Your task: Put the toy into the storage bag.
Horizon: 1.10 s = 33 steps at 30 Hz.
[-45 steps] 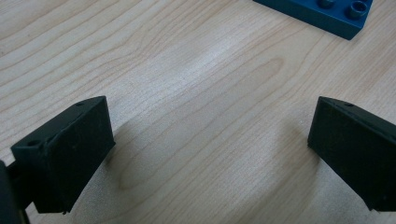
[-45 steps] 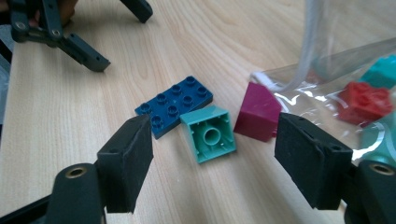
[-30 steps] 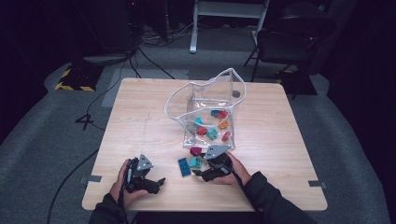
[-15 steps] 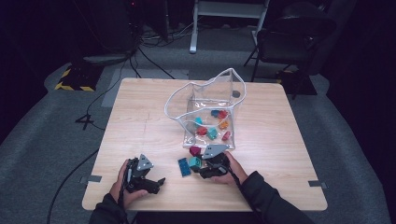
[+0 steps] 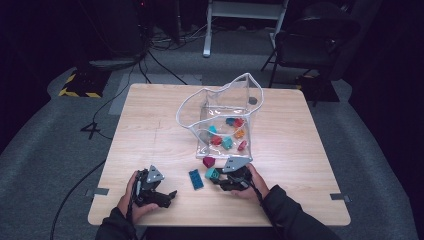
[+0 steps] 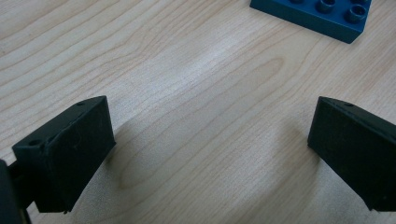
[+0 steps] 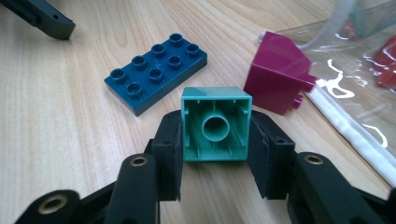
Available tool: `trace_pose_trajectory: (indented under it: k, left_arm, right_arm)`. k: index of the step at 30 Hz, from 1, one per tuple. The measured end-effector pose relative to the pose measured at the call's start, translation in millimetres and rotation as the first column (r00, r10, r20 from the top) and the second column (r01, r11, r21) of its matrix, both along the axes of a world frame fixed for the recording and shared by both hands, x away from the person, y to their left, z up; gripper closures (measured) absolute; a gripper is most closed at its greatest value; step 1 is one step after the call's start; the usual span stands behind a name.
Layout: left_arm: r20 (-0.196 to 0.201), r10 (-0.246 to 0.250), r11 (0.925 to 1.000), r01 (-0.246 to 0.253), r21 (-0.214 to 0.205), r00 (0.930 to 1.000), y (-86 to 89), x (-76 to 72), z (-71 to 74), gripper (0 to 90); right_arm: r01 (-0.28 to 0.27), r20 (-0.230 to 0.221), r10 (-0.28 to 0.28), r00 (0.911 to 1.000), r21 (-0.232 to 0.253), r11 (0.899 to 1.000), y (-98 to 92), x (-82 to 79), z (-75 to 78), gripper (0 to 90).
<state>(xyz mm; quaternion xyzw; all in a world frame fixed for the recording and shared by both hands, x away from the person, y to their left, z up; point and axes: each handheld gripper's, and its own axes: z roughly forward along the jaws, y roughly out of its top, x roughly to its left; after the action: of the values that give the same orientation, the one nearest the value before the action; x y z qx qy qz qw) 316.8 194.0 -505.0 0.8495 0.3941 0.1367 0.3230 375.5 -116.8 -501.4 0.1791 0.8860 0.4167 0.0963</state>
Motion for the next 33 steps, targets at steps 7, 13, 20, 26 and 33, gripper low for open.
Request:
trace_pose_trajectory:
  k: [7, 13, 20, 26, 33]
  left_arm:
    - [0.000, 0.000, 1.0000, 0.000, 0.000, 1.0000, 0.0, 0.0, 0.0, 0.5]
    - [0.001, 0.000, 1.0000, 0.000, 0.001, 1.0000, 0.1, 0.1, 0.1, 0.6]
    - [0.002, -0.002, 1.0000, 0.002, 0.004, 1.0000, 0.2, 0.2, 0.2, 0.5]
    - [0.001, -0.003, 1.0000, 0.003, 0.004, 1.0000, 0.2, 0.3, 0.2, 0.4]
    - [0.001, -0.003, 1.0000, 0.003, 0.003, 1.0000, 0.2, 0.3, 0.2, 0.4]
  right_arm:
    - [0.009, 0.010, -0.009, 0.9999, 0.042, 0.999, -28.1, -3.7, 10.1, 59.4]
    - [0.037, 0.047, -0.041, 0.9980, 0.069, 0.997, -48.5, -8.1, 25.5, 59.3]
    - [0.080, 0.074, -0.087, 0.9934, 0.096, 0.992, -68.5, -9.8, 42.3, 59.4]
    - [0.089, 0.099, -0.104, 0.9896, 0.144, 0.986, -80.2, -11.7, 58.7, 59.4]
    - [0.095, 0.124, -0.115, 0.9856, 0.154, 0.983, -79.2, -13.2, 70.2, 59.4]
